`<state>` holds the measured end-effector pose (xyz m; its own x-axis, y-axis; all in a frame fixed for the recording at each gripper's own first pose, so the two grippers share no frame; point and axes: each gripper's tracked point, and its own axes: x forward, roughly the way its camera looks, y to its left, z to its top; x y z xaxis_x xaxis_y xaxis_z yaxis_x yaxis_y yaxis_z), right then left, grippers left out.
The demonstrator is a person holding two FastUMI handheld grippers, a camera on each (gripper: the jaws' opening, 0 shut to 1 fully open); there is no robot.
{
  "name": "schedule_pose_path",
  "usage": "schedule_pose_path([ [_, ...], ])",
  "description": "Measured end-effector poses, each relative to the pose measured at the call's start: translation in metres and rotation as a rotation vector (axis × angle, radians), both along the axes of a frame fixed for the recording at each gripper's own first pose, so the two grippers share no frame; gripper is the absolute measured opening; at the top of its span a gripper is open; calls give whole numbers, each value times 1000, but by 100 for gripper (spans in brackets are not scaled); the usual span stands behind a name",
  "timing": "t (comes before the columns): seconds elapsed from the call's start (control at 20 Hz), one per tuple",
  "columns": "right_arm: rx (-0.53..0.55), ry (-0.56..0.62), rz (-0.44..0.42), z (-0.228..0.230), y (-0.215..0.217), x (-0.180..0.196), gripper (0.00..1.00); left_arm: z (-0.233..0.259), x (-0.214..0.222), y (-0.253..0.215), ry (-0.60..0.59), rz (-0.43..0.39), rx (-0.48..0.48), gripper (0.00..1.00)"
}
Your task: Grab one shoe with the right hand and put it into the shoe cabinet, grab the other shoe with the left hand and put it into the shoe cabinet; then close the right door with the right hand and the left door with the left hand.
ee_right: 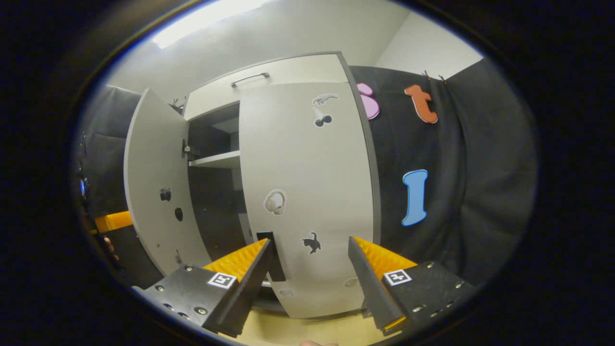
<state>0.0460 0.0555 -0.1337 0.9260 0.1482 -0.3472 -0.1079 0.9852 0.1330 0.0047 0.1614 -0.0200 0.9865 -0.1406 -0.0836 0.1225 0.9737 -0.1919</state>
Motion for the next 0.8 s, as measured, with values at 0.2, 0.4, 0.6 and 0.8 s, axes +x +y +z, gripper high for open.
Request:
schedule_pose_path([
  [0.2, -27, -8, -39, 2, -19, -7, 96, -7, 18, -27, 7, -74, -43, 79],
  [0.4, -76, -12, -100, 6, -50, -22, 96, -18, 41, -61, 27, -158, -60, 80],
  [0.6, -119, -16, -184, 12, -89, -37, 96, -31, 65, -93, 35, -227, -40, 80],
  [0.8, -159, -11, -275, 20, -128, -53, 96, -37, 88, -121, 38, -271, -22, 80],
])
